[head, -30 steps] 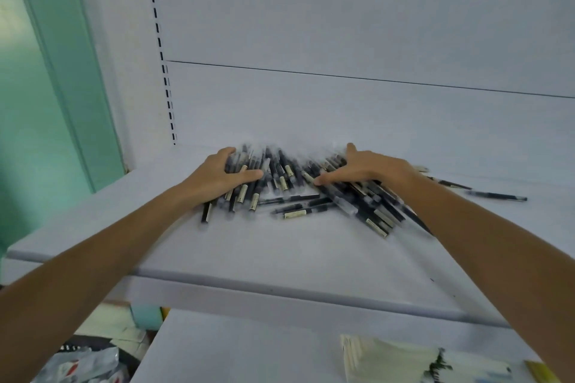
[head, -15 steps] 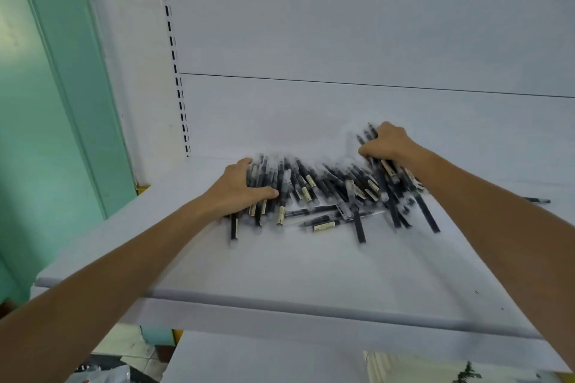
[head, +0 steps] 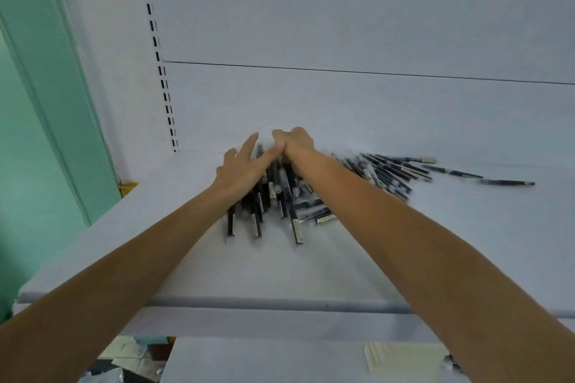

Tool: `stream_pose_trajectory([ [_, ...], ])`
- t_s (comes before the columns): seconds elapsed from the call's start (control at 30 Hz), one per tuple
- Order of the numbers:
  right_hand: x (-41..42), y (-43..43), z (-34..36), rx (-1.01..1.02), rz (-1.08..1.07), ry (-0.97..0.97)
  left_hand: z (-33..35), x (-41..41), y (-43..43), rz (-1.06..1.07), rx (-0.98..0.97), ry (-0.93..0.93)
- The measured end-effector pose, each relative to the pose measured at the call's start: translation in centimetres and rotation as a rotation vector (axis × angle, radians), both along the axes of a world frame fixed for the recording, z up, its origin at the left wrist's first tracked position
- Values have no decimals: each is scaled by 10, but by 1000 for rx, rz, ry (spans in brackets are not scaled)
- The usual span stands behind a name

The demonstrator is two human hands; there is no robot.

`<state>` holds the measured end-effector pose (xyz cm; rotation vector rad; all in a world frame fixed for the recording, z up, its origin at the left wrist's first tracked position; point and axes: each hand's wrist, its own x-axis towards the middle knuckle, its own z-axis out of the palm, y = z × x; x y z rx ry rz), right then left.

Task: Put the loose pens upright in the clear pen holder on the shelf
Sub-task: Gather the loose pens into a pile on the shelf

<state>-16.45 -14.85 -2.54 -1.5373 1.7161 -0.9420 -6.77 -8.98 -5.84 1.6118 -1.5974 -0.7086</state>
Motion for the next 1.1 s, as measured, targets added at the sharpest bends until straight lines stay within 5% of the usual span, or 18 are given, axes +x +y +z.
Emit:
stream_pose_trajectory([
  [0.17, -37, 5, 8, 46, 33, -488, -5, -8, 1, 54, 29, -299],
  [0.3, -78, 29, 8, -23, 359, 89, -6, -5, -6, 51, 33, -315],
  [0.4, -105, 60, 18, 230, 794, 396, -7, 0, -11, 37, 16, -303],
  [0.47, -114, 69, 20, 285, 862, 483, -8, 4, -13, 20, 12, -291],
  [0.63, -97, 78, -2, -98, 846, 1175, -6, 6, -10, 3, 18, -291],
  [0.97, -110, 85, -22, -491, 772, 1244, -2, 20, 5, 17, 57, -216],
  [1.1, -115, 87, -25, -561, 645, 1068, -2, 22, 5, 15, 66, -190],
])
